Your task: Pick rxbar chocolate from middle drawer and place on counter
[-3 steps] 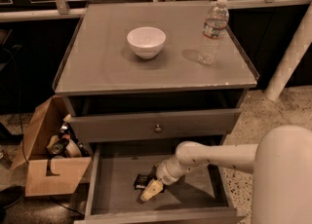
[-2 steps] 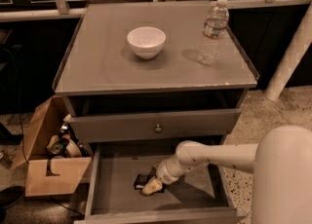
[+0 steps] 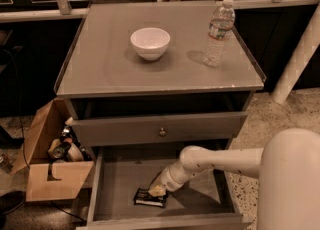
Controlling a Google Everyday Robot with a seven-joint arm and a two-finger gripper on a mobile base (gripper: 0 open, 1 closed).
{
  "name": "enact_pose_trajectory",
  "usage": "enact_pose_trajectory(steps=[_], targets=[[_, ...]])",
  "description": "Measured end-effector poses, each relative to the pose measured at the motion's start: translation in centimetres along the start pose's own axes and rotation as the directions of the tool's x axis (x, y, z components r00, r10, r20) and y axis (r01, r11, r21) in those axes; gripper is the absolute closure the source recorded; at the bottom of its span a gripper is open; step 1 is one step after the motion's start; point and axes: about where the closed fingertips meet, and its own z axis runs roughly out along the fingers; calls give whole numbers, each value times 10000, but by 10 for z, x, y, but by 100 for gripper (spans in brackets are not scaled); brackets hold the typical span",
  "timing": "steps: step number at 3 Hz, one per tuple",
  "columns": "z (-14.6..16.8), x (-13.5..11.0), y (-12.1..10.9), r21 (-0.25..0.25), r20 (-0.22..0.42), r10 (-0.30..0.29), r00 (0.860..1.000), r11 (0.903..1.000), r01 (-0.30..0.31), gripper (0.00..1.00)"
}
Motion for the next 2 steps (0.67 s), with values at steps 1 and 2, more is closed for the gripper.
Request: enact_pose_trajectory(steps=[1, 2], targets=[[0, 0, 0, -19, 6, 11, 10000, 10000, -11, 100], [0, 0, 1, -63, 23, 41, 10000, 10000, -40, 100]])
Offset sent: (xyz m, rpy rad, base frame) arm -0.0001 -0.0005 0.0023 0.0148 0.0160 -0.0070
